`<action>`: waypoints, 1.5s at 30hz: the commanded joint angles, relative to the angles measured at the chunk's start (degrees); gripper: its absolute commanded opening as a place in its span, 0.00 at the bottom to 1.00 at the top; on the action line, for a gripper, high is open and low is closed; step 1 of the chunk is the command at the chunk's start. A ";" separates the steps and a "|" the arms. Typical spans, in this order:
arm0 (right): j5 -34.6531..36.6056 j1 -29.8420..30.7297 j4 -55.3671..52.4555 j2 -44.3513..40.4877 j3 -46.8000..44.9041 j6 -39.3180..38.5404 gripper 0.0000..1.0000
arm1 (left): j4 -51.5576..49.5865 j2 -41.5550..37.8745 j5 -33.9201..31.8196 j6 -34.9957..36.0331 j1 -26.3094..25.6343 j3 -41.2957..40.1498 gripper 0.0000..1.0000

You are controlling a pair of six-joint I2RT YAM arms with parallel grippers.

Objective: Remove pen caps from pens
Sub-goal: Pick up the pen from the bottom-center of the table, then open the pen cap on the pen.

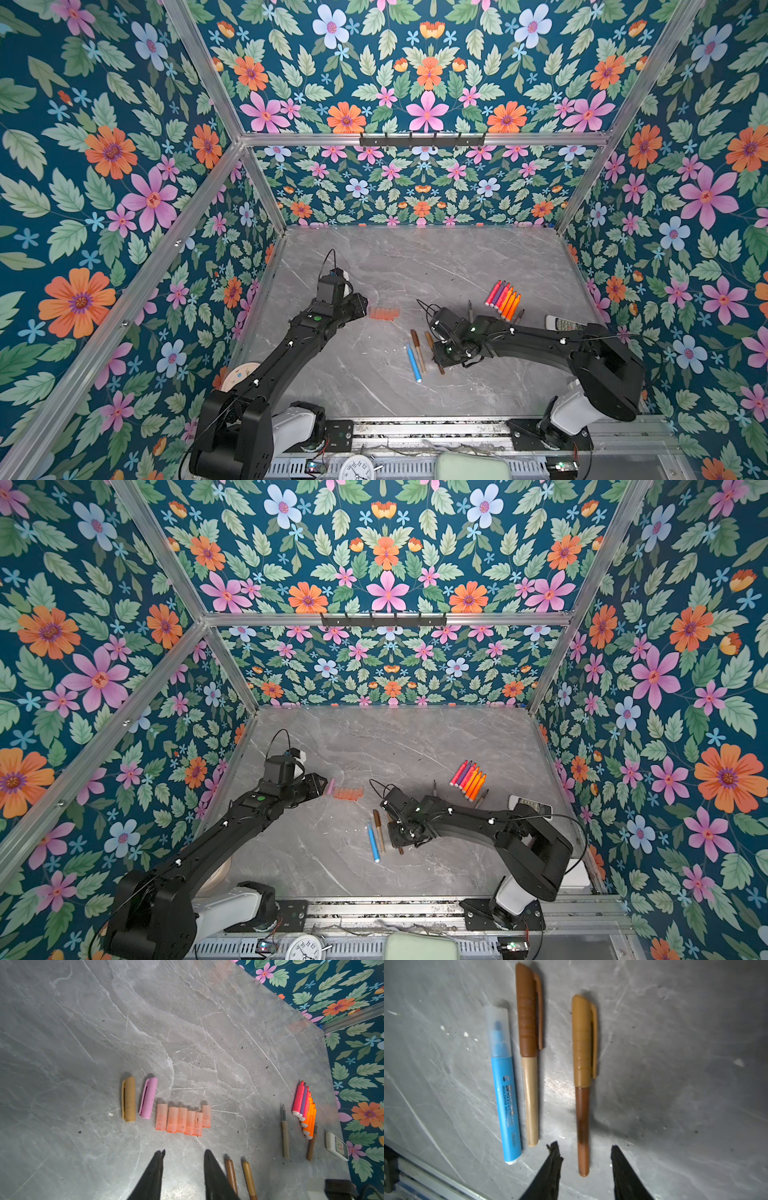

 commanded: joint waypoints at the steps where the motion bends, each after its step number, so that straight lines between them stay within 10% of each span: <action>1: 1.75 0.94 -1.01 1.73 1.12 2.18 0.41 | 1.25 -0.11 0.51 0.21 -0.06 0.25 0.35; 8: 10.84 3.67 -7.13 7.27 2.54 5.21 0.29 | 1.10 -0.12 0.47 0.25 -0.12 0.11 0.36; 13: 11.87 4.38 -6.88 7.30 1.89 6.16 0.00 | 1.19 -0.18 0.93 -0.22 -0.11 0.35 0.36; 26: -3.98 -1.52 1.94 -20.33 -4.96 -1.78 0.00 | 20.23 4.66 12.04 -16.25 -17.02 -1.99 0.42; 39: -6.47 -2.30 1.01 -24.28 -4.74 -1.44 0.00 | 31.05 11.84 12.66 -24.31 -27.65 0.53 0.48; 45: -5.76 -2.26 0.22 -24.80 -3.84 -1.85 0.00 | 35.14 14.35 13.89 -26.13 -28.75 -0.15 0.34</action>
